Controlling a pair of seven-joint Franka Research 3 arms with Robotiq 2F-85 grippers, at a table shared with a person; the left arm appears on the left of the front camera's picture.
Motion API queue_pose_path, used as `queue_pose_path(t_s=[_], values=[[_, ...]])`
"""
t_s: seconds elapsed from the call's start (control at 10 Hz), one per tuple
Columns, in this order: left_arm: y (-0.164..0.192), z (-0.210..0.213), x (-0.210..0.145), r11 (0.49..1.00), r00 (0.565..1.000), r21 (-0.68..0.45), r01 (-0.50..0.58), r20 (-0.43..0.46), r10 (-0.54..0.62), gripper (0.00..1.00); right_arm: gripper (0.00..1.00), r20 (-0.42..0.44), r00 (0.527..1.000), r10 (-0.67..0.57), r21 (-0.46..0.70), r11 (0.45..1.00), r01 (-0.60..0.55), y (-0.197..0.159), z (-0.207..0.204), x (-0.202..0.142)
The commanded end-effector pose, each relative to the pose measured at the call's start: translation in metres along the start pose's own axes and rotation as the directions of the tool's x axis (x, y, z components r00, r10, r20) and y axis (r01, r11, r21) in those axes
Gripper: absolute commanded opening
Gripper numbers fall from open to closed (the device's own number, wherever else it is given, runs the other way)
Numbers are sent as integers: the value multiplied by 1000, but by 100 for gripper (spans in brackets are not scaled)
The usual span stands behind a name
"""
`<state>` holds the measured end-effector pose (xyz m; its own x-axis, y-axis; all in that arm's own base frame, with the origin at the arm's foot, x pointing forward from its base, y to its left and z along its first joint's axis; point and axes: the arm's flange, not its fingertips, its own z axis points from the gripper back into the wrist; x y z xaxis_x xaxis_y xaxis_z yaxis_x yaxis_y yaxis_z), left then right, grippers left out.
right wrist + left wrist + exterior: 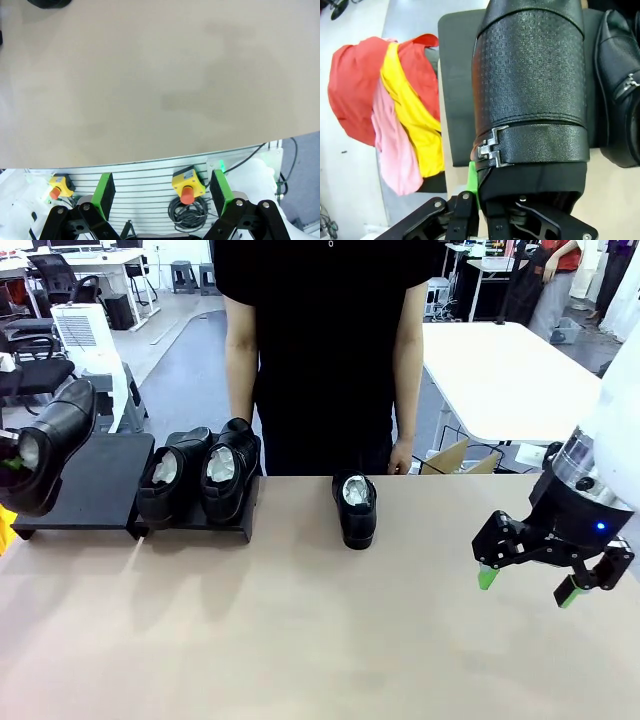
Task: Organize the shoes by placing them on the stand.
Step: Place the Shoe from the middle of the table onto the Shoes Stand.
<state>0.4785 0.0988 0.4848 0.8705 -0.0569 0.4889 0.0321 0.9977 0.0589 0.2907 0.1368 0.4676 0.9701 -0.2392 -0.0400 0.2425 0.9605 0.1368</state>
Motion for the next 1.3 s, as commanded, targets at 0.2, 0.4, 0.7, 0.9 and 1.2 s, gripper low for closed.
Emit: queue_pose_path(t_s=[0.2,0.4,0.7,0.9,1.2], values=[[38,-27,34,996,996,-43,-84,18,85,0,100,-9,1000,16,12,1000,-16,-1,1,3],[47,-39,43,993,995,-66,-100,-3,100,0,100,-9,1000,16,12,1000,-16,-1,1,3],[55,-54,43,990,993,-83,-115,-36,112,0,100,-9,1000,16,12,1000,-16,-1,1,3],[61,-64,39,988,992,-88,-125,-48,121,0,100,-9,1000,16,12,1000,-16,-1,1,3],[67,-78,30,987,990,-93,-134,-53,130,0,100,-9,1000,16,12,1000,-16,-1,1,3]])
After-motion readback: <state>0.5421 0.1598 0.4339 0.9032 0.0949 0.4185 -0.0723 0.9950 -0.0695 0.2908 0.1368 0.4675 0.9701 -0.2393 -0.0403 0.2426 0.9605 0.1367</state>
